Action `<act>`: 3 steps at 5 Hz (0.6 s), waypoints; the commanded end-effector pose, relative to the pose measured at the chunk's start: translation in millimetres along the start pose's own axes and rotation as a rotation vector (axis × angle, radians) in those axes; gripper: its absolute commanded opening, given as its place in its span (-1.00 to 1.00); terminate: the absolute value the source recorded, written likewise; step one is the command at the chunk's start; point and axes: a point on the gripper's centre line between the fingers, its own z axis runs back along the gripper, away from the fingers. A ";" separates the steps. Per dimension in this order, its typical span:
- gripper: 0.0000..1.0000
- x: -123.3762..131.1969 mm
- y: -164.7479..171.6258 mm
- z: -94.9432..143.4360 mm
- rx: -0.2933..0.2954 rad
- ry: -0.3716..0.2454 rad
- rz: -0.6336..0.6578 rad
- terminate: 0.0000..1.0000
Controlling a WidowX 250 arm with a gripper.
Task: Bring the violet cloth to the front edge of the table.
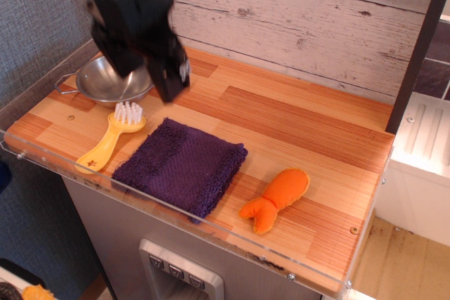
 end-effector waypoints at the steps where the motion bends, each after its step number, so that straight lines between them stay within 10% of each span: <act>1: 1.00 16.9 11.0 2.0 0.035 0.138 0.128 -1.00; 3: 1.00 20.4 19.7 -1.5 0.011 0.209 0.015 -1.00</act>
